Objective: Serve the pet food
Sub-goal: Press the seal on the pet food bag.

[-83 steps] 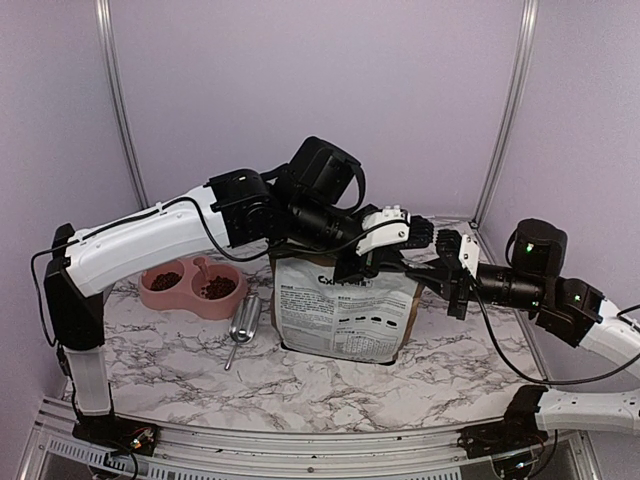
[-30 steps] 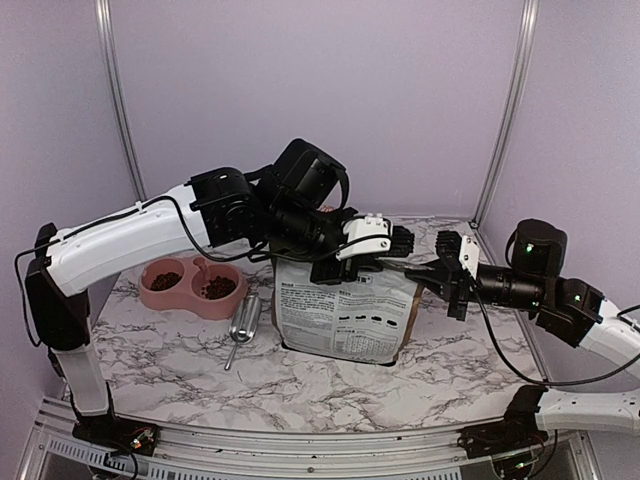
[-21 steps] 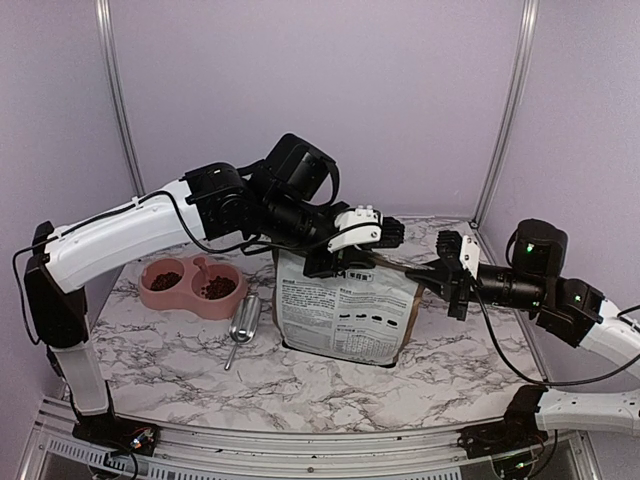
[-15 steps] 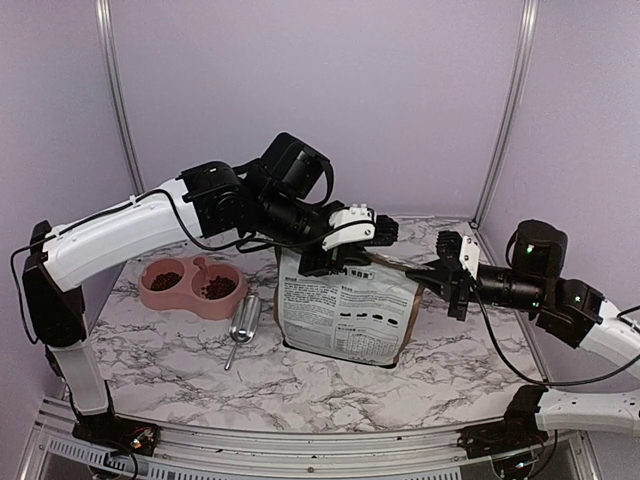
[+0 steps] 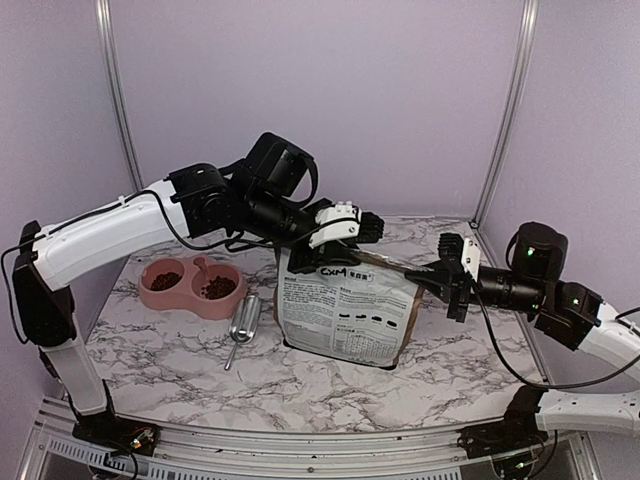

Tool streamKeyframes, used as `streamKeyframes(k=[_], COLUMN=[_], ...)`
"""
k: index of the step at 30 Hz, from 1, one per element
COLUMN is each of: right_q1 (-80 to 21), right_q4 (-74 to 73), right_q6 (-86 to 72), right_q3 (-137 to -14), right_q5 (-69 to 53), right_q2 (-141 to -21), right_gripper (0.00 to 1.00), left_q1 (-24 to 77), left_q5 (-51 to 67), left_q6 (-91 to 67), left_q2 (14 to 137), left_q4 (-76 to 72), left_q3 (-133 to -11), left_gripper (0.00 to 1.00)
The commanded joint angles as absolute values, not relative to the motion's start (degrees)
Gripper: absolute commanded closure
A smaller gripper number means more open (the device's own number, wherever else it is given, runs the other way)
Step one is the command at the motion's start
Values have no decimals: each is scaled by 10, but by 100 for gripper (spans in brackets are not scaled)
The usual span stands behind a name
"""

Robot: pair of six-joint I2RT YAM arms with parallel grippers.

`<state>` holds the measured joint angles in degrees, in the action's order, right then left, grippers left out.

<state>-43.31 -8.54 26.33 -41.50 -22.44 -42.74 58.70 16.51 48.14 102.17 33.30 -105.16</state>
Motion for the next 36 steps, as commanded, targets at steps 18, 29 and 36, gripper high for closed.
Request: streamKeyframes(k=[18, 29, 36], right_q1=[-434, -435, -435], right_q4=[-12, -32, -24], right_q6=[262, 248, 246], right_q3=[-434, -491, -523], right_q5=[-258, -296, -329], right_q2=[-396, -490, -549], right_gripper=[100, 70, 67], left_q1=[530, 524, 522], left_q5=[124, 147, 164], left_q6=[491, 491, 486], left_q2=[954, 916, 909], left_q4=[347, 336, 342], left_q3=[-983, -960, -960], left_gripper=[100, 100, 100])
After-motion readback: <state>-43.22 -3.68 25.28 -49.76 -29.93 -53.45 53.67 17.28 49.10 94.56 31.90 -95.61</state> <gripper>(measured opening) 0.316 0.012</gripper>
